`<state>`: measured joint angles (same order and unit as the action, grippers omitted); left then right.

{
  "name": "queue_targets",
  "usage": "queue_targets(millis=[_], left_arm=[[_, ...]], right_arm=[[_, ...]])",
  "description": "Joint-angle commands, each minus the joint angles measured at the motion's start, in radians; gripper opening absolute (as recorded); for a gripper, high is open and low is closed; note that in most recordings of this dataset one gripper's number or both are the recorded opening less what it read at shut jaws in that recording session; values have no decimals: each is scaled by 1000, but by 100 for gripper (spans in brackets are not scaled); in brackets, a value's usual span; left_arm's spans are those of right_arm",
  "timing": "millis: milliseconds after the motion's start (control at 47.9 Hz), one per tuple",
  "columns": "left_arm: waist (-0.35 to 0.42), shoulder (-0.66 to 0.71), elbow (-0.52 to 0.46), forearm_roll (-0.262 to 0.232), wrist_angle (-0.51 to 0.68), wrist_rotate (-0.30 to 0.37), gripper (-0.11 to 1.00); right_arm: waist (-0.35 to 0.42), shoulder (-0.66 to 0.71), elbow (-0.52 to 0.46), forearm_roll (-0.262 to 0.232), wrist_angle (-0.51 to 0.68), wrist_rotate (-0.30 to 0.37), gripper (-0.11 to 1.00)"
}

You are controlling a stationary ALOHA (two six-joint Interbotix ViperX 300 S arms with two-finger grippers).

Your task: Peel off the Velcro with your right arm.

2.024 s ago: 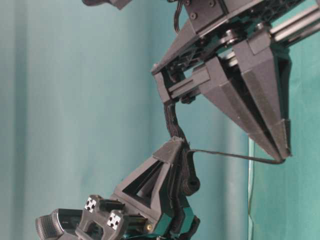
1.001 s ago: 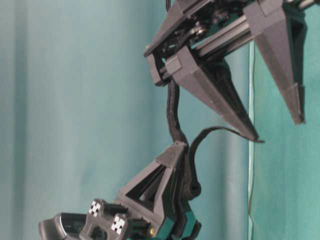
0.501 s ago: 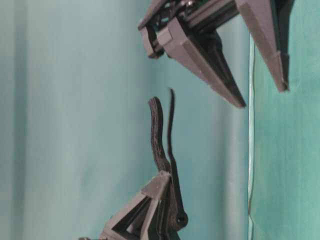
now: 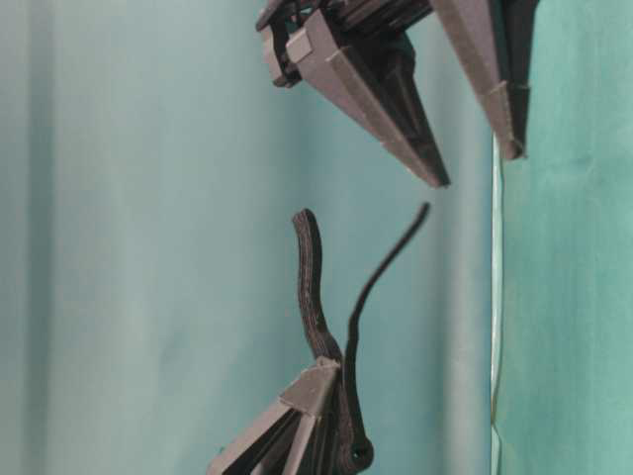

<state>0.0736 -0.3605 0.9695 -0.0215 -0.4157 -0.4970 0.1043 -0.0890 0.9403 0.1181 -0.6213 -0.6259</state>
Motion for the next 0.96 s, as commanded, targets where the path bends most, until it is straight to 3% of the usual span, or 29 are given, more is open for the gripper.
queue_targets(millis=[0, 209, 313, 647, 939], left_arm=[[-12, -17, -18, 3, -11, 43, 10], [-20, -17, -15, 2, -11, 163, 10], [-20, -15, -11, 3, -11, 215, 10], [-31, 8, -3, 3, -11, 411, 10], [-35, 23, -3, 2, -8, 442, 10]], right_arm=[[-8, -29, -2, 49, -38, 3, 17], [-11, -67, 23, 186, -87, 9, 17], [-15, -91, 35, 236, -101, 58, 17], [-67, -114, 66, 238, -103, 244, 17], [-74, -114, 69, 238, -103, 268, 17]])
